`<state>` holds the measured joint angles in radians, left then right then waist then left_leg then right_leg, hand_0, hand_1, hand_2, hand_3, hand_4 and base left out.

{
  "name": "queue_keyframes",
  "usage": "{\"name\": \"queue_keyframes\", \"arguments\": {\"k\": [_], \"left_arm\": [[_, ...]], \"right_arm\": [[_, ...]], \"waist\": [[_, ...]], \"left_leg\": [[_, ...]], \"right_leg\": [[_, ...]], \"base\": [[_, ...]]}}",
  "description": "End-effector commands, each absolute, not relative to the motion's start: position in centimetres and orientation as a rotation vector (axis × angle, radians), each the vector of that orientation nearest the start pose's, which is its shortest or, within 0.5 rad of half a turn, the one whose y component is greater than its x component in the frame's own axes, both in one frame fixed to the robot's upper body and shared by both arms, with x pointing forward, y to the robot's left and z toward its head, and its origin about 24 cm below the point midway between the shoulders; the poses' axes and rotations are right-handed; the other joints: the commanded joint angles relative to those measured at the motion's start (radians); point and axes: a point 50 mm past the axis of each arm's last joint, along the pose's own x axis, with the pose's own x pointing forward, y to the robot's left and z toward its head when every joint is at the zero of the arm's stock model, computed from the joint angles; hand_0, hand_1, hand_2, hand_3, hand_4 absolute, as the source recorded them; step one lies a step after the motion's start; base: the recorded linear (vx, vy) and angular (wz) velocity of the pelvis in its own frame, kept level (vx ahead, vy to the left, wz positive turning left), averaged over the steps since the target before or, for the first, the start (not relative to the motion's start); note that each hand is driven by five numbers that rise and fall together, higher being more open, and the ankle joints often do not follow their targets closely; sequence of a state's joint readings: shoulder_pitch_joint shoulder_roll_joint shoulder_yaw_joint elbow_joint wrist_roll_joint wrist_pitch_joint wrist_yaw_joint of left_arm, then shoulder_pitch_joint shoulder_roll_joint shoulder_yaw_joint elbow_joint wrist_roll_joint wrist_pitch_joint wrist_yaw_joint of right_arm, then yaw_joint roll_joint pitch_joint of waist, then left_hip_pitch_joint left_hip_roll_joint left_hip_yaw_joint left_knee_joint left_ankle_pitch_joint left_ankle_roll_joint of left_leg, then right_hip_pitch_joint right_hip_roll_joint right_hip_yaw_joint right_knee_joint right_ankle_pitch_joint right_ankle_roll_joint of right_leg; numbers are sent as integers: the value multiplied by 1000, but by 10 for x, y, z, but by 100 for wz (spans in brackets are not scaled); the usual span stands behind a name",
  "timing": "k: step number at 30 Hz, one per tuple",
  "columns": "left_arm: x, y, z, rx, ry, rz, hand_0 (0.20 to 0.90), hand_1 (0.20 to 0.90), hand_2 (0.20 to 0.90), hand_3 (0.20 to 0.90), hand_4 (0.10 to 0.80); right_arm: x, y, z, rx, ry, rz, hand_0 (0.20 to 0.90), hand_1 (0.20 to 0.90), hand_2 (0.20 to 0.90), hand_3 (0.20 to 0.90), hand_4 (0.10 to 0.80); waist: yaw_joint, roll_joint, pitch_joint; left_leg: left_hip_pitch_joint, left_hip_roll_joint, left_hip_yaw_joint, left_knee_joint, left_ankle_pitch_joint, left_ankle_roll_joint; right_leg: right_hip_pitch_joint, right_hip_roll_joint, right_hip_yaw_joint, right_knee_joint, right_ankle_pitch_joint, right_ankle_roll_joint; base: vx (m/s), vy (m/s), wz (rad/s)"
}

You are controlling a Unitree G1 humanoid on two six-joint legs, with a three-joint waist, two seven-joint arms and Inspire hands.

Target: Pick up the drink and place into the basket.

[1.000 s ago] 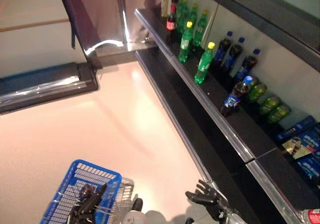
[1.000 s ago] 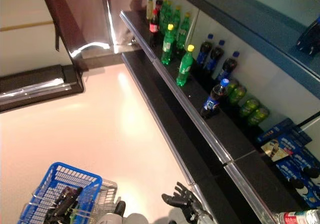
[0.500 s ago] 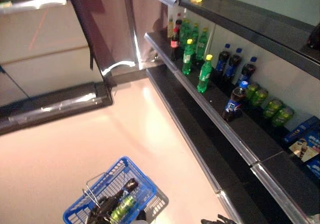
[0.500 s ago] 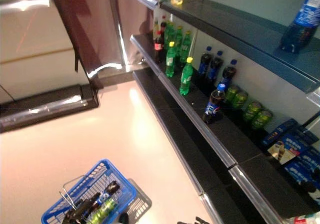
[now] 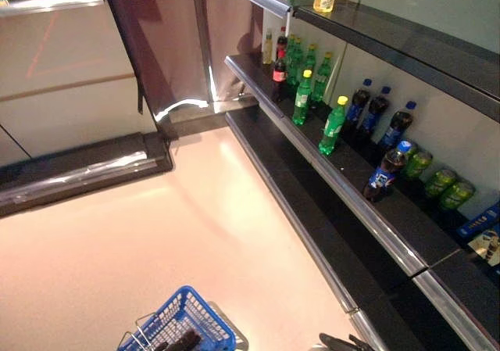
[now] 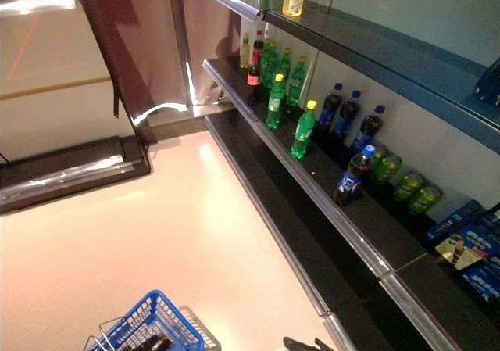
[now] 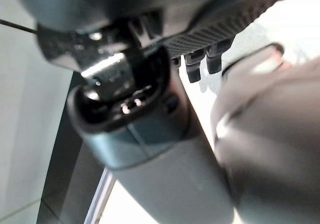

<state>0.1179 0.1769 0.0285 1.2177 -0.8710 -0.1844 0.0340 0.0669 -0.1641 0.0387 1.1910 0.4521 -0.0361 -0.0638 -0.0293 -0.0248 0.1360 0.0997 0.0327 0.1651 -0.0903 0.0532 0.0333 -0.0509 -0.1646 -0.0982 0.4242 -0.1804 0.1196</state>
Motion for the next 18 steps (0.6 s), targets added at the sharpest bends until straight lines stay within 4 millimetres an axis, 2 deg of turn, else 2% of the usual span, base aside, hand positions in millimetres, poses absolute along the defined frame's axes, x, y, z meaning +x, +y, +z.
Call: {"name": "queue_keyframes", "arguments": {"k": [1, 2, 5, 7, 8, 10, 11, 13, 14, 15, 16, 18], "left_arm": [[129, 240, -137, -499, 670, 596, 300, 300, 300, 200, 100], [131, 238, -137, -492, 673, 585, 300, 300, 300, 200, 100], [133, 232, -138, -488, 680, 569, 300, 300, 300, 200, 100], [133, 231, -139, -483, 684, 564, 300, 300, 300, 200, 100], [130, 231, -140, -481, 689, 572, 300, 300, 300, 200, 100], [125, 233, -141, -486, 695, 595, 300, 300, 300, 200, 100], [122, 234, -142, -493, 696, 607, 300, 300, 300, 200, 100], [122, 234, -142, -494, 696, 610, 300, 300, 300, 200, 100], [118, 233, -144, -501, 711, 635, 300, 300, 300, 200, 100], [112, 229, -146, -531, 710, 653, 300, 300, 300, 200, 100], [110, 228, -147, -543, 702, 655, 300, 300, 300, 200, 100], [111, 226, -147, -550, 696, 652, 300, 300, 300, 200, 100]], "right_arm": [[42, -232, -170, 152, 1273, -511, 900, 900, 900, 900, 800], [40, -234, -170, 175, 1275, -535, 900, 900, 900, 900, 800], [38, -238, -169, 202, 1271, -571, 900, 900, 900, 900, 800], [40, -238, -169, 214, 1265, -578, 900, 900, 900, 900, 800], [43, -238, -168, 226, 1260, -585, 900, 900, 900, 900, 800], [45, -237, -169, 238, 1264, -592, 900, 900, 900, 900, 800], [43, -237, -169, 240, 1268, -597, 900, 900, 900, 900, 800], [42, -237, -169, 239, 1269, -597, 900, 900, 900, 900, 800], [35, -240, -169, 212, 1291, -609, 900, 900, 900, 900, 800], [33, -240, -169, 142, 1300, -573, 900, 900, 900, 900, 800], [33, -241, -168, 78, 1293, -533, 900, 900, 900, 900, 800], [39, -243, -166, -41, 1272, -450, 900, 900, 900, 900, 800]], "waist": [[-20, -3, 8], [-20, -15, 9], [-17, -40, 11], [-13, -49, 17], [-11, -58, 26], [-17, -63, 36], [-27, -61, 39], [-29, -60, 39], [-47, -51, 29], [-52, -43, 14], [-53, -43, 10], [-47, -44, 3]], "left_leg": [[-8, -48, 63, 138, -109, -18], [-6, -62, 60, 138, -111, -21], [-22, -89, 67, 160, -121, -34], [-37, -95, 75, 192, -134, -42], [-47, -96, 94, 240, -163, -47], [-51, -91, 108, 298, -193, -44], [-55, -83, 112, 346, -211, -38], [-57, -81, 112, 354, -215, -37], [-56, -53, 99, 502, -185, -55], [-57, -34, 80, 658, -92, -95], [-73, -35, 68, 737, -60, -108], [-119, -46, 39, 884, -21, -118]], "right_leg": [[55, 103, 7, -227, 171, -33], [76, 132, 18, -309, 174, -45], [89, 172, 31, -456, 235, -46], [78, 172, 8, -492, 270, -39], [49, 162, -27, -495, 299, -33], [12, 150, -39, -462, 309, -34], [-10, 147, -35, -430, 298, -43], [-11, 148, -36, -428, 296, -44], [-11, 163, -25, -400, 263, -81], [-1, 170, -56, -379, 235, -112], [5, 169, -66, -376, 227, -124], [20, 160, -78, -370, 218, -141]], "base": [[331, 57, 51], [290, 35, 45], [308, -5, 49], [310, -41, 38], [376, -47, -9], [449, -42, -15], [306, -20, -15], [301, -26, -27], [673, -74, -17], [778, -82, 11], [466, -50, 9], [361, -16, -6]]}}
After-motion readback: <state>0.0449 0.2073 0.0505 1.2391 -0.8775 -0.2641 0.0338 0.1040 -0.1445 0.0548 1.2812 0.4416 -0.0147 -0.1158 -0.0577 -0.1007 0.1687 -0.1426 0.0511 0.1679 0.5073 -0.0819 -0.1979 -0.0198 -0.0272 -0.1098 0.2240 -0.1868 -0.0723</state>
